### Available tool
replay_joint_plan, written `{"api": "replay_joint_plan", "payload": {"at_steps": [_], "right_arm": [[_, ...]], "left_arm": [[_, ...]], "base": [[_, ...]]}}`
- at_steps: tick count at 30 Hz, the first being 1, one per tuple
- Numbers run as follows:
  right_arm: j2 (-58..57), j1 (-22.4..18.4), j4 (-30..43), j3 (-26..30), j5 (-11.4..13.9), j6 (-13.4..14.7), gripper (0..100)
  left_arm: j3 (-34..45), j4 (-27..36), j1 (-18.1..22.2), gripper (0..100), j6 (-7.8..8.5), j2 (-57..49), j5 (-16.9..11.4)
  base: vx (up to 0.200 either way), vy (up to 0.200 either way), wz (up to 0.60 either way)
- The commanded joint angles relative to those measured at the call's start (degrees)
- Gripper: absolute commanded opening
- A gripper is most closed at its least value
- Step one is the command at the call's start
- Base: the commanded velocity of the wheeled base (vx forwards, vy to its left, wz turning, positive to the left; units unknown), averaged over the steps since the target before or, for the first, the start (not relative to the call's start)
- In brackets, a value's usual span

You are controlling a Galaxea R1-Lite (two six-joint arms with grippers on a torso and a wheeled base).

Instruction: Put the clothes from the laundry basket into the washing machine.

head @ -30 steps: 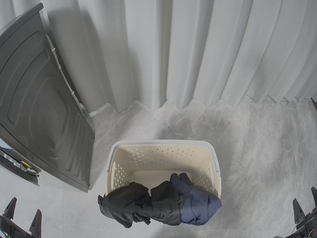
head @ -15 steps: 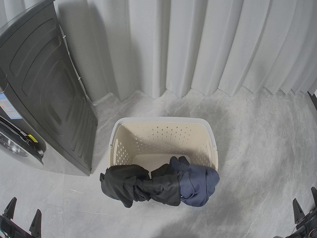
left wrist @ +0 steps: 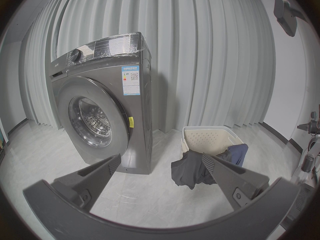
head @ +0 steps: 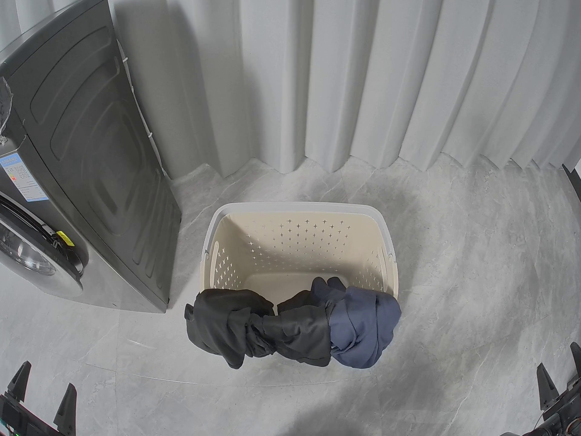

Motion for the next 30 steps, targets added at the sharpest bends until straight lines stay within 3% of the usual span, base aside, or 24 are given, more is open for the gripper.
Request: {"api": "replay_joint_plan", "payload": {"at_steps": [1, 30], "right_arm": [[-0.2, 0.1, 0.0, 1.0, 0.0, 0.0, 100], [-0.2, 0.0, 0.1, 1.0, 0.0, -0.1, 100]], "left_arm": [[1.0, 0.0, 0.1, 100, -0.02, -0.8, 0.0], [1.0, 0.0, 0.0, 100, -0.02, -0.8, 0.0]], "base": [[0.0, 0.2, 0.0], [0.0, 0.2, 0.0]]}}
